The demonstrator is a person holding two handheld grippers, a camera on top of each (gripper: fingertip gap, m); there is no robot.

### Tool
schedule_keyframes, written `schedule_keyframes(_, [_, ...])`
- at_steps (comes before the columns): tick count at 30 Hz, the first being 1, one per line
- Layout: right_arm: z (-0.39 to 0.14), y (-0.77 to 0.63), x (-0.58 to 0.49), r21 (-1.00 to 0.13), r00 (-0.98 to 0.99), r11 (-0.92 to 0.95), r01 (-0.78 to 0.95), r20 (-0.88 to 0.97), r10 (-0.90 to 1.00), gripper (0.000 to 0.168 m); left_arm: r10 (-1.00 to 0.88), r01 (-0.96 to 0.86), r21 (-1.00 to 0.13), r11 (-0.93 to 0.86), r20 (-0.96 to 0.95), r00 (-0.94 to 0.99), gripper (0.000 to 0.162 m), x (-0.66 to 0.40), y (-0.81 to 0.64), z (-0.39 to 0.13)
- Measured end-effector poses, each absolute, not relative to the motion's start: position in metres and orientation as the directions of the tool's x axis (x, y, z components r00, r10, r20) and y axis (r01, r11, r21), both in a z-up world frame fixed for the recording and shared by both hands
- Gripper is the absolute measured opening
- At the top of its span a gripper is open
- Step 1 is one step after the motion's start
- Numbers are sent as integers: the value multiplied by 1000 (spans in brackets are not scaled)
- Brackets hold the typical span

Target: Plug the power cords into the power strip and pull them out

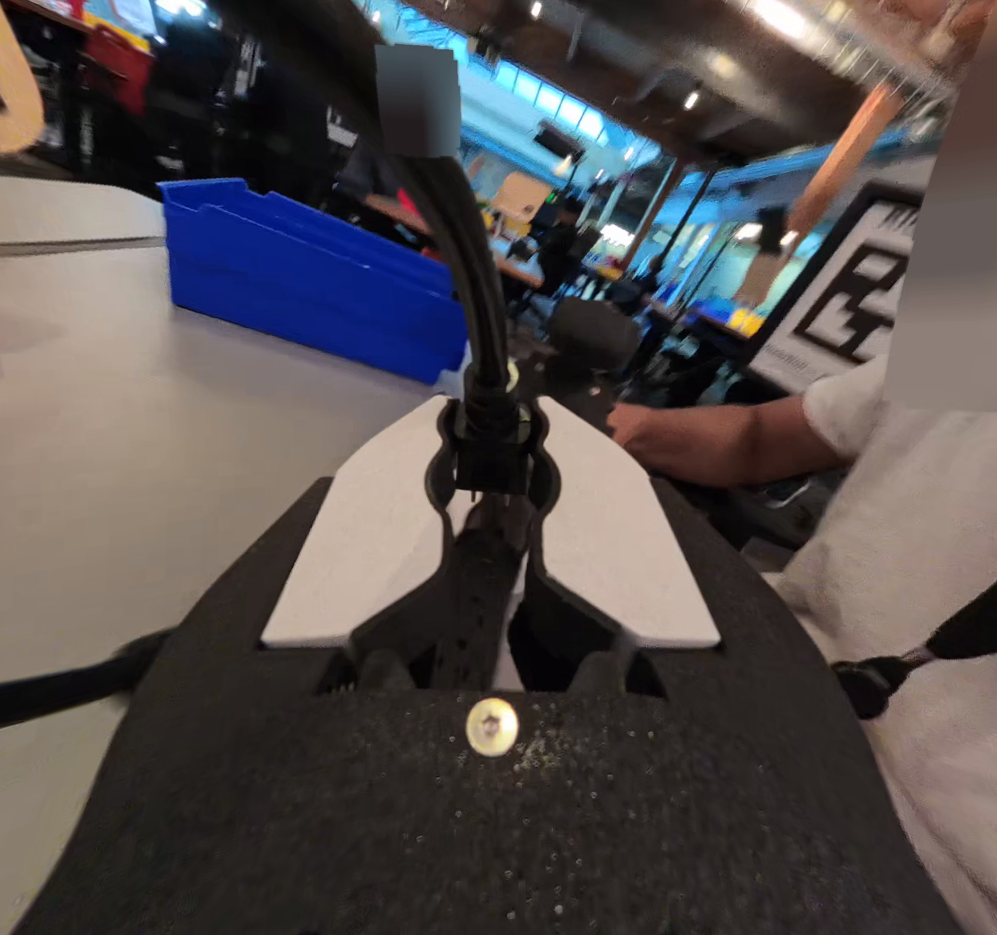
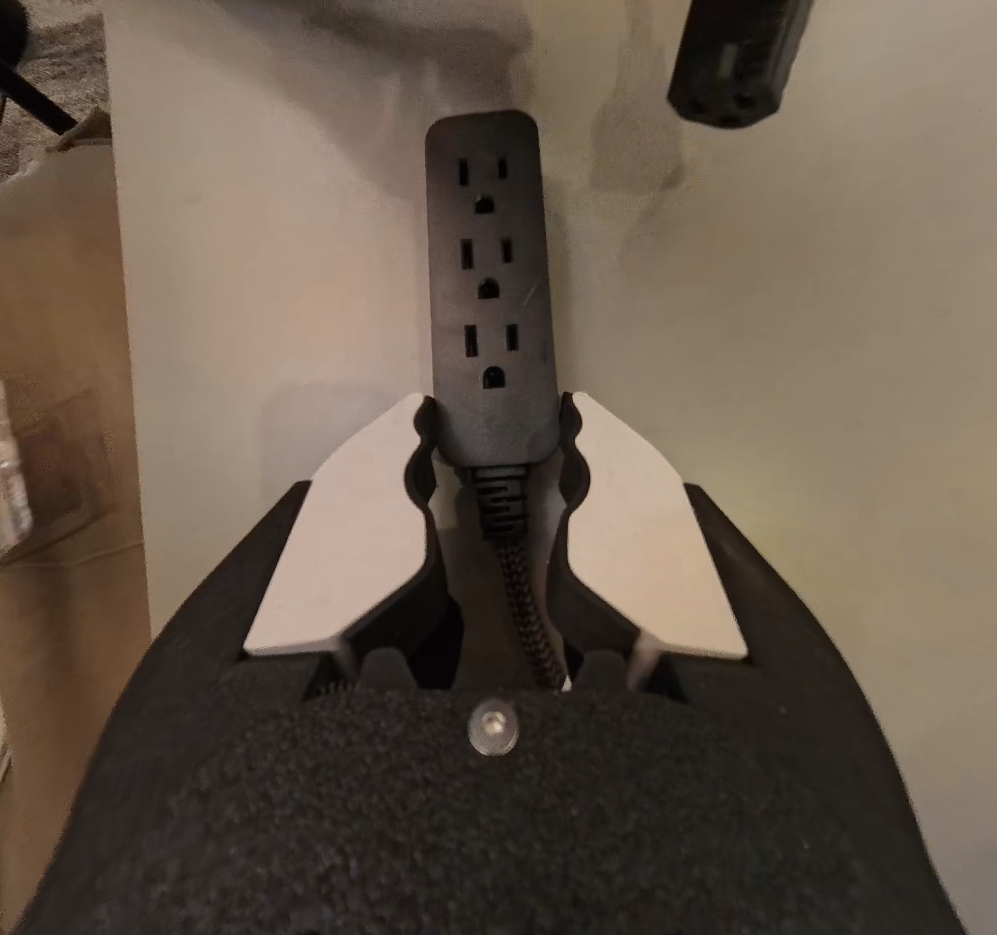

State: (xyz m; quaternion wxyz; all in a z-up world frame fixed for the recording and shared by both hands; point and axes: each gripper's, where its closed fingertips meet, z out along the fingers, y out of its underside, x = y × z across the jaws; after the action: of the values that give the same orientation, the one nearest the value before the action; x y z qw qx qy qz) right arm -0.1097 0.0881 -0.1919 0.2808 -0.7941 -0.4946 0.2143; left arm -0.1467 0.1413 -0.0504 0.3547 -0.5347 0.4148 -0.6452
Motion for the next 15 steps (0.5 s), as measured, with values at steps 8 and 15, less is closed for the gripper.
schedule_keyframes(8, [-190,94,-114,-679,426,-363,638,-81,901,43,-945,-165,-941,-294,312,-100,24,-138,133,-76])
schedule_keyframes(15, [-157,92,-115,-781,453,-374,500,-132,881,51,-930,-217,-911,-350,366,-41,24,-135,131,-76])
